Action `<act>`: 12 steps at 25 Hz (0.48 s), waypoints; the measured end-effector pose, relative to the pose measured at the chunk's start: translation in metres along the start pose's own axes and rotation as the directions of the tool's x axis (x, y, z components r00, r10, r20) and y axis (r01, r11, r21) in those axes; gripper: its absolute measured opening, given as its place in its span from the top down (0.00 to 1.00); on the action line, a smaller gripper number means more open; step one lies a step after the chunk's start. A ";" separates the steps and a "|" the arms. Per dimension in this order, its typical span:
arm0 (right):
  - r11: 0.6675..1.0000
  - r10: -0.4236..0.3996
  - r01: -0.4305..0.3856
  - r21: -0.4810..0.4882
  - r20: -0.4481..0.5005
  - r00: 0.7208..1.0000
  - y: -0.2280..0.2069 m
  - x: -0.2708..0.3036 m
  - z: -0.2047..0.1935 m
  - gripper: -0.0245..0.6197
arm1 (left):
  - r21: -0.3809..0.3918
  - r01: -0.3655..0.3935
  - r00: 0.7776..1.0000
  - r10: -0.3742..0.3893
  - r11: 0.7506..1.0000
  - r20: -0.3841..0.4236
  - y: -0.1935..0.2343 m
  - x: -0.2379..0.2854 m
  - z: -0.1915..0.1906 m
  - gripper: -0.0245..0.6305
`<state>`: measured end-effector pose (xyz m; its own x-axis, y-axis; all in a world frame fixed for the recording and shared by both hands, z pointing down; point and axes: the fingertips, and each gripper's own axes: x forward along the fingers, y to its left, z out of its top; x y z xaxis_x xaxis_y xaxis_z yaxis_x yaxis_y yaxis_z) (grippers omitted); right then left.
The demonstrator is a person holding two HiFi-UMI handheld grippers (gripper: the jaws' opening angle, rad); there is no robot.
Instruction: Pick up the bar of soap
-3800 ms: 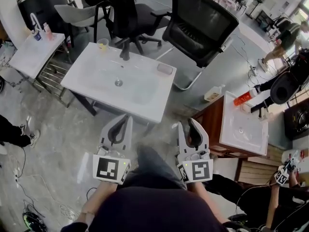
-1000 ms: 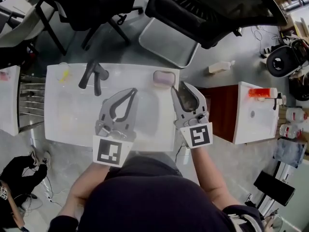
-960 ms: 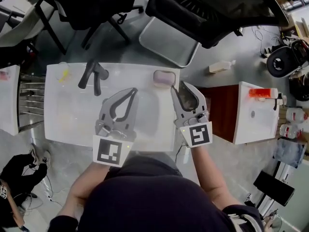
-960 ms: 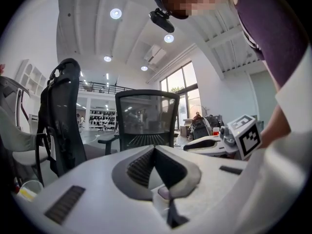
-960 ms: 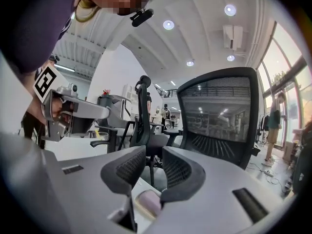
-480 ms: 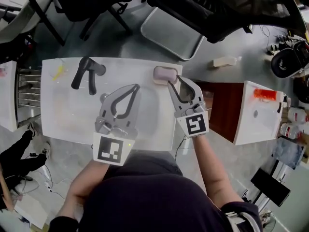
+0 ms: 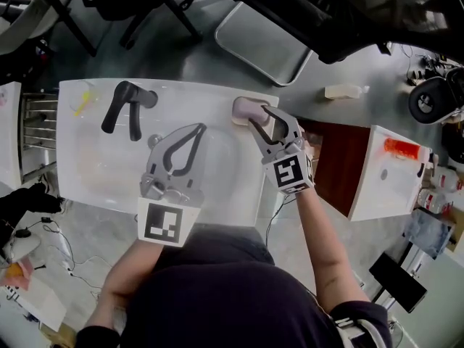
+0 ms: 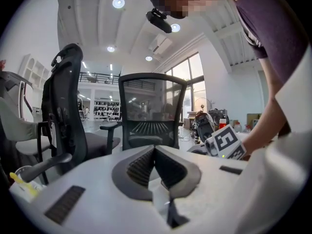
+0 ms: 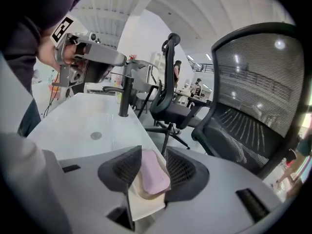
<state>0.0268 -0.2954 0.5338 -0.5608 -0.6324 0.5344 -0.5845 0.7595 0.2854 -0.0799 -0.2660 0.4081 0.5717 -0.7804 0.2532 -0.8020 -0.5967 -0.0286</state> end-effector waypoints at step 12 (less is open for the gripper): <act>0.975 0.157 -0.187 -0.122 -0.223 0.962 0.008 0.028 -0.024 0.67 | -0.022 -0.039 0.999 0.039 0.999 -0.017 0.011 0.003 -0.011 0.96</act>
<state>0.0206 -0.3036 0.5697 -0.5006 -0.4557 0.7360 -0.3936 0.8771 0.2753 -0.0890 -0.2726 0.4187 0.5370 -0.7997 0.2686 -0.8274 -0.5614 -0.0173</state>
